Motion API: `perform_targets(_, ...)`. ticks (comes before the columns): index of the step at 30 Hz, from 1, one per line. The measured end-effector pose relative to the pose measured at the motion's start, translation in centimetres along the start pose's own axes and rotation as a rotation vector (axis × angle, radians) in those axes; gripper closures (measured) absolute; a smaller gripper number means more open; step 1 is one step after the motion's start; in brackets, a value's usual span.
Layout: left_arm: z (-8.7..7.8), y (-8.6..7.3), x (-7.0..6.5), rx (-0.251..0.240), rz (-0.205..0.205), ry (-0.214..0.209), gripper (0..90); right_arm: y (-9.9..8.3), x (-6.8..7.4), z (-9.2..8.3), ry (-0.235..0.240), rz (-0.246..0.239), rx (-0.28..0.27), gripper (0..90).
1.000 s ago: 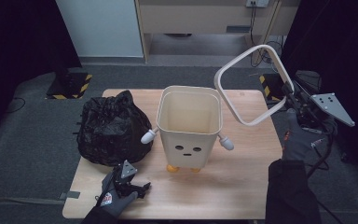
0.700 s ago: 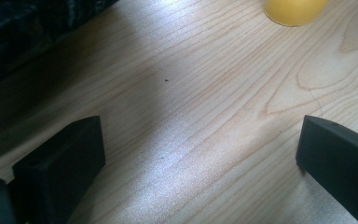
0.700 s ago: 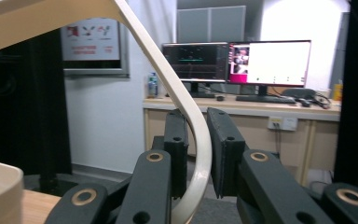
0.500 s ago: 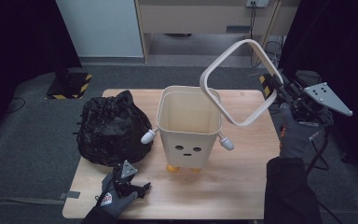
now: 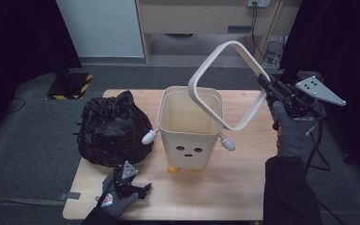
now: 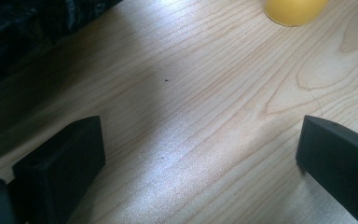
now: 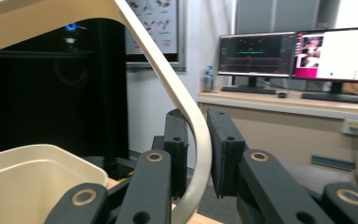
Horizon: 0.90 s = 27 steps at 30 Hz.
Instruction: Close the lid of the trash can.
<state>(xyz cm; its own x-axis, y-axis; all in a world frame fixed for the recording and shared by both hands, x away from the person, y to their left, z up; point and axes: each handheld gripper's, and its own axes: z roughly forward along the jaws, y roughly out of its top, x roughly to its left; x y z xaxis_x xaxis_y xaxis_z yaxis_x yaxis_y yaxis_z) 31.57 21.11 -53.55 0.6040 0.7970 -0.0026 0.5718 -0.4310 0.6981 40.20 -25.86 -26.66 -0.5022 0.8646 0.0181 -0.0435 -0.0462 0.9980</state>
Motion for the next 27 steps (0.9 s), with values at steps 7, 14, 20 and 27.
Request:
perform_targets(7,0.0,0.0,0.0,0.001,0.000,-0.001,0.2,0.1,0.6,0.6,0.063,0.000,0.027,79.2)
perform_targets(14,0.0,0.0,0.0,0.001,0.000,0.000,0.2,0.0,1.3,1.4,0.129,-0.015,0.055,79.2)
perform_targets(20,0.0,0.0,0.0,0.000,0.000,0.001,0.2,0.1,1.8,2.3,0.169,-0.008,0.076,79.1)
perform_targets(27,0.0,0.0,0.0,0.002,0.000,-0.001,0.1,0.0,2.1,3.4,0.208,0.007,0.100,79.1)
